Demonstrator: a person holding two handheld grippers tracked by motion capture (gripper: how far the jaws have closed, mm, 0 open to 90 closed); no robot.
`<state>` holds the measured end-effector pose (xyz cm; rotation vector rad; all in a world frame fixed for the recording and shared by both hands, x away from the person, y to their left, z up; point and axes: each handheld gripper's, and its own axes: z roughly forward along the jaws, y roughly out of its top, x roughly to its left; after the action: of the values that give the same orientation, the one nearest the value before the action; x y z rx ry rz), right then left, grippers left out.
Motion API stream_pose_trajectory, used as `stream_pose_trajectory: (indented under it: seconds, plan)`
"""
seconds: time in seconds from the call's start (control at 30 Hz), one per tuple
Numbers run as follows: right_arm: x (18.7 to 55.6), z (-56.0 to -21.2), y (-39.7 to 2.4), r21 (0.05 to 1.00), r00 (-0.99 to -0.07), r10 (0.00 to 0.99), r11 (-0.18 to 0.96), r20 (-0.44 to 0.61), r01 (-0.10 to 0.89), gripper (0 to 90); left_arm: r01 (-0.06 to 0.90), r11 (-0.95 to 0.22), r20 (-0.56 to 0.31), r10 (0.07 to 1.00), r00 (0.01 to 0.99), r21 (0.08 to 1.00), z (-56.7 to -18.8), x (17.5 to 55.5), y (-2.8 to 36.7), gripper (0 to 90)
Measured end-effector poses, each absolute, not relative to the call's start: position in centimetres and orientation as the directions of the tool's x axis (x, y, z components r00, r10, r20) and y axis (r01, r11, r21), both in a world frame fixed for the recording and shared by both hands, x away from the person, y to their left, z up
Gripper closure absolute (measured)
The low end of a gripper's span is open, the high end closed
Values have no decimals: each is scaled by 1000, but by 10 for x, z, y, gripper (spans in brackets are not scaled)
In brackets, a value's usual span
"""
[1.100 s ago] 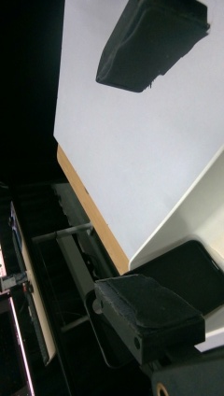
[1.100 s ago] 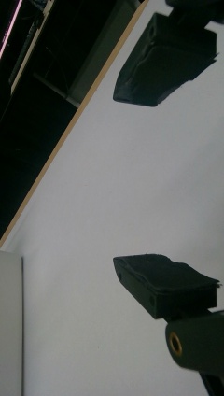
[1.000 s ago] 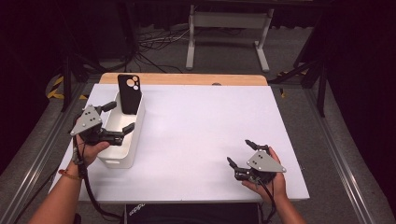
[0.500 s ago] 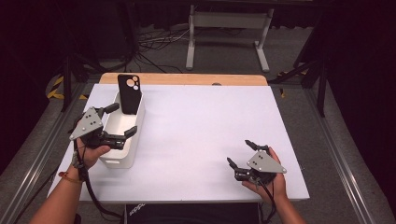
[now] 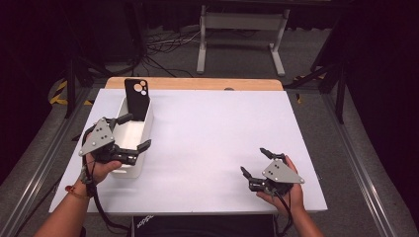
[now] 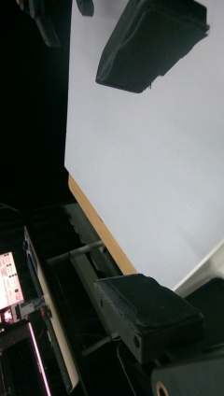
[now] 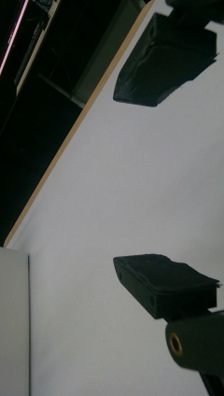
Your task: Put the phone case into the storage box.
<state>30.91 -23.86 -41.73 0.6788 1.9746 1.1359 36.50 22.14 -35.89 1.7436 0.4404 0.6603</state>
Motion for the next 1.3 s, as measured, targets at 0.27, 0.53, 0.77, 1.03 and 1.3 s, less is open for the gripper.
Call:
stream_pose_trajectory:
  seconds: [0.27, 0.53, 0.77, 1.03, 1.3]
  plan:
    - [308, -417, -239, 881, -581, 739, 467, -342, 76, 183, -56, -271, 208, 575, 791, 961, -361, 352, 216, 54]
    - [307, -417, -238, 882, -583, 738, 465, -341, 73, 184, -61, -281, 213, 549, 808, 958, -364, 344, 211, 53]
    - [307, -417, -236, 881, -587, 733, 469, -344, 68, 184, -61, -280, 209, 534, 819, 958, -367, 341, 206, 53]
    - [305, -415, -236, 885, -590, 732, 462, -343, 60, 187, -73, -302, 226, 510, 830, 951, -370, 336, 197, 53]
    - [303, -414, -235, 884, -593, 728, 464, -344, 57, 187, -69, -320, 228, 491, 841, 945, -379, 333, 189, 53]
